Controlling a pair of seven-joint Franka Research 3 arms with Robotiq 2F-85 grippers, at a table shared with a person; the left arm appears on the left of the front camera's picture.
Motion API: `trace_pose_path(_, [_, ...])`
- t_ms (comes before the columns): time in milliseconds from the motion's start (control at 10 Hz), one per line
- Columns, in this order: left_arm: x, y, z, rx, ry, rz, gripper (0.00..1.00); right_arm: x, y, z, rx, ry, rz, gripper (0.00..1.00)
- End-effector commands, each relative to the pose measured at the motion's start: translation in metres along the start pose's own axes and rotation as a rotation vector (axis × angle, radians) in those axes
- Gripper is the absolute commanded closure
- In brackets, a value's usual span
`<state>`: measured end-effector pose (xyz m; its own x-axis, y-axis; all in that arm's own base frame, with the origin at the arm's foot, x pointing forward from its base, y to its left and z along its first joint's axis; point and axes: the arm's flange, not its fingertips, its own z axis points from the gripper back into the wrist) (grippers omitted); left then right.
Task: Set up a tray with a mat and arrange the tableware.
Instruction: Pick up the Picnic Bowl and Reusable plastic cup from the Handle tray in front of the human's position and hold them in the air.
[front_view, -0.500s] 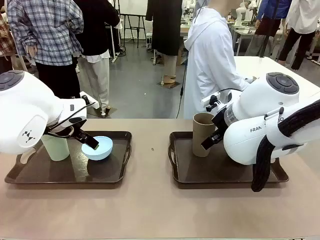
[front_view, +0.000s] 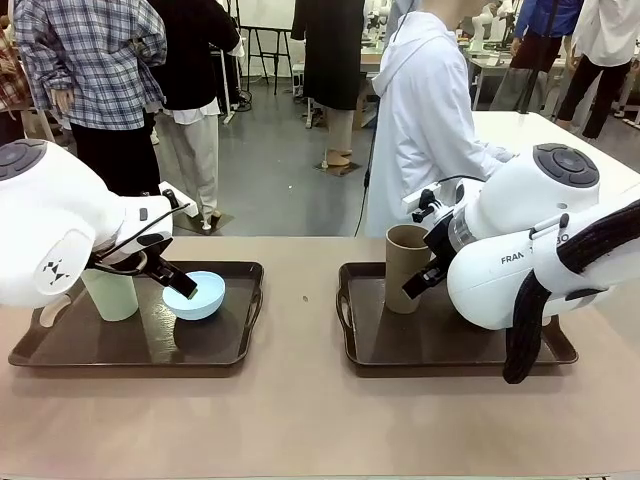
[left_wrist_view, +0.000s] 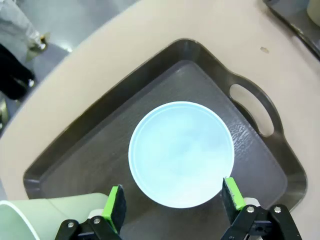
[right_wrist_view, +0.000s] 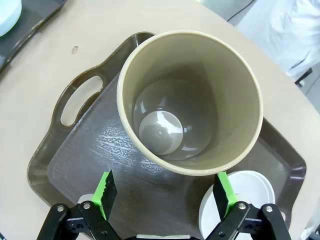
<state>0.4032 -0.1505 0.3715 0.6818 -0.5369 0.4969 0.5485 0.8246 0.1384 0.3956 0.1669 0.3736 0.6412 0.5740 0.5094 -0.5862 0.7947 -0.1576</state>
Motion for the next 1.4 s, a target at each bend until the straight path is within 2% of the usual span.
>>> trace_pose_path(0, [0.000, 0.000, 0.000, 0.000, 0.000, 0.000, 0.00, 0.000, 0.000, 0.000, 0.000, 0.000, 0.000, 0.00])
trace_pose_path(800, [0.000, 0.000, 0.000, 0.000, 0.000, 0.000, 0.00, 0.000, 0.000, 0.000, 0.000, 0.000, 0.000, 0.00])
trace_pose_path(900, [-0.025, -0.007, 0.038, 0.077, -0.050, -0.112, 0.00, -0.011, 0.015, 0.027, -0.052, 0.102, 0.021, 0.00])
trace_pose_path(1000, [-0.042, -0.005, 0.081, 0.109, -0.065, -0.151, 0.00, -0.019, 0.025, 0.059, -0.080, 0.154, -0.022, 0.00])
trace_pose_path(1100, [-0.059, -0.002, 0.110, 0.168, -0.022, -0.107, 0.00, -0.029, 0.035, 0.085, -0.120, 0.181, -0.030, 0.00])
trace_pose_path(1300, [-0.101, -0.003, 0.138, 0.176, 0.175, -0.145, 0.00, -0.068, 0.053, 0.126, -0.123, 0.295, -0.128, 0.00])
